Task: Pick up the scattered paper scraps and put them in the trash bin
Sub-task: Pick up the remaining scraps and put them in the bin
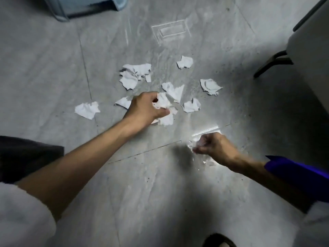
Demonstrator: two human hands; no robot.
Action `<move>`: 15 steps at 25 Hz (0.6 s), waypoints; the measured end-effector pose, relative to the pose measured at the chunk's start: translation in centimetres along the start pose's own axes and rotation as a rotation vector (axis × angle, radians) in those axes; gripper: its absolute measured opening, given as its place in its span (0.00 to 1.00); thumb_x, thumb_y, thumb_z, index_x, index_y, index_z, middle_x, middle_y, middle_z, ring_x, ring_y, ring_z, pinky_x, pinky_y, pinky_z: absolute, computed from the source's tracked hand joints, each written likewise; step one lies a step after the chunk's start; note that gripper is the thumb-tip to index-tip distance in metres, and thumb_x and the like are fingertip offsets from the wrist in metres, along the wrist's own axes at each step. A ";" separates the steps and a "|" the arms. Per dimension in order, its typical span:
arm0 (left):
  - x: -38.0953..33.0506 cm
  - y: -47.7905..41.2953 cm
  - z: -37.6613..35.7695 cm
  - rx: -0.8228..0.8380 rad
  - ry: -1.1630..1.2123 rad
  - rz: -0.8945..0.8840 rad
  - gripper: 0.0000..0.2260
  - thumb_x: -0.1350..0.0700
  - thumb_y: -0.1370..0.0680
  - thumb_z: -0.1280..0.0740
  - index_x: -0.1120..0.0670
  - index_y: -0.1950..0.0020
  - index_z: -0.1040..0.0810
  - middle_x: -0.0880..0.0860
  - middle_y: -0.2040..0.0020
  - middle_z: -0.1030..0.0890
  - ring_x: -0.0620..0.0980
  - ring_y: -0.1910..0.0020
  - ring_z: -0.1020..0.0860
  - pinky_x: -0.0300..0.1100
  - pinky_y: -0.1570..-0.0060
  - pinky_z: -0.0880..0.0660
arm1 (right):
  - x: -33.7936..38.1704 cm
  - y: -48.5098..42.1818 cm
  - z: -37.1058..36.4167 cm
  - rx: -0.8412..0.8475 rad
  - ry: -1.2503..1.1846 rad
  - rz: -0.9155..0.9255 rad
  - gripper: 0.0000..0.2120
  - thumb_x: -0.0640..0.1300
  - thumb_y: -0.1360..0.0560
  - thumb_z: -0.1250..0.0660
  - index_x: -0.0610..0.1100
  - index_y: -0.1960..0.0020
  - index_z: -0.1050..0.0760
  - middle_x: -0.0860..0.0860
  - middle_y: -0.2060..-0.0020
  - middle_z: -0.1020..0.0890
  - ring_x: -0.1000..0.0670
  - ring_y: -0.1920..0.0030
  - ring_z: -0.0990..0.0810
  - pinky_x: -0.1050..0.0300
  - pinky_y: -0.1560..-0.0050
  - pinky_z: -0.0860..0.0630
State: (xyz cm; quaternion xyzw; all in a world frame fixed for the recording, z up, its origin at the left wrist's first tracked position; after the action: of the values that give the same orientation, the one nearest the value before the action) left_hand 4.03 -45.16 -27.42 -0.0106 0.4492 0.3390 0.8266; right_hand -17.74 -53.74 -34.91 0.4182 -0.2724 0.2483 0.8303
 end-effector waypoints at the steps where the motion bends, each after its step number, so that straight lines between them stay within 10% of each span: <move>1: -0.3 0.4 2.4 -0.015 0.012 0.010 0.07 0.54 0.33 0.25 0.50 0.66 0.22 0.43 0.69 0.21 0.39 0.71 0.25 0.27 0.75 0.34 | 1.7 -0.2 -0.1 0.003 -0.136 -0.010 0.13 0.43 0.33 0.23 0.41 0.69 0.25 0.54 0.77 0.24 0.59 0.77 0.29 0.70 0.77 0.35; 6: -0.5 6.5 19.4 -0.226 0.104 0.059 0.08 0.54 0.35 0.24 0.51 0.57 0.17 0.50 0.62 0.14 0.48 0.64 0.17 0.48 0.62 0.18 | 16.6 1.5 -3.7 0.178 -0.433 0.142 0.11 0.40 0.31 0.25 0.44 0.69 0.23 0.42 0.66 0.17 0.46 0.62 0.21 0.61 0.68 0.29; 10: 1.9 15.1 32.1 -0.359 0.044 0.067 0.06 0.54 0.36 0.26 0.49 0.61 0.16 0.46 0.68 0.16 0.41 0.72 0.22 0.35 0.70 0.26 | 28.8 3.3 -10.0 0.336 -0.564 0.222 0.07 0.38 0.29 0.27 0.42 0.63 0.23 0.38 0.58 0.14 0.37 0.48 0.18 0.47 0.51 0.28; 15: 14.7 26.2 39.4 -0.511 -0.078 0.426 0.13 0.51 0.40 0.28 0.56 0.60 0.19 0.55 0.64 0.17 0.55 0.65 0.21 0.47 0.61 0.25 | 39.8 5.6 -22.2 0.470 -0.570 0.282 0.09 0.38 0.28 0.28 0.44 0.65 0.24 0.42 0.62 0.18 0.45 0.60 0.20 0.57 0.56 0.26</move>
State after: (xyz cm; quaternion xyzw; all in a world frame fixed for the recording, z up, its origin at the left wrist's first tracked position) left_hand 23.46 -4.14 -7.44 -0.1105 0.3097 0.6060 0.7244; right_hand 13.11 -24.98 -16.64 0.6076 -0.4825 0.2891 0.5607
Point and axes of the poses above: each hand's wrist, its own y-axis away from the middle knuckle, its own z-axis out of the back of the hand, x = y × z, the point moved 8 cm from there along -y, towards the middle knuckle
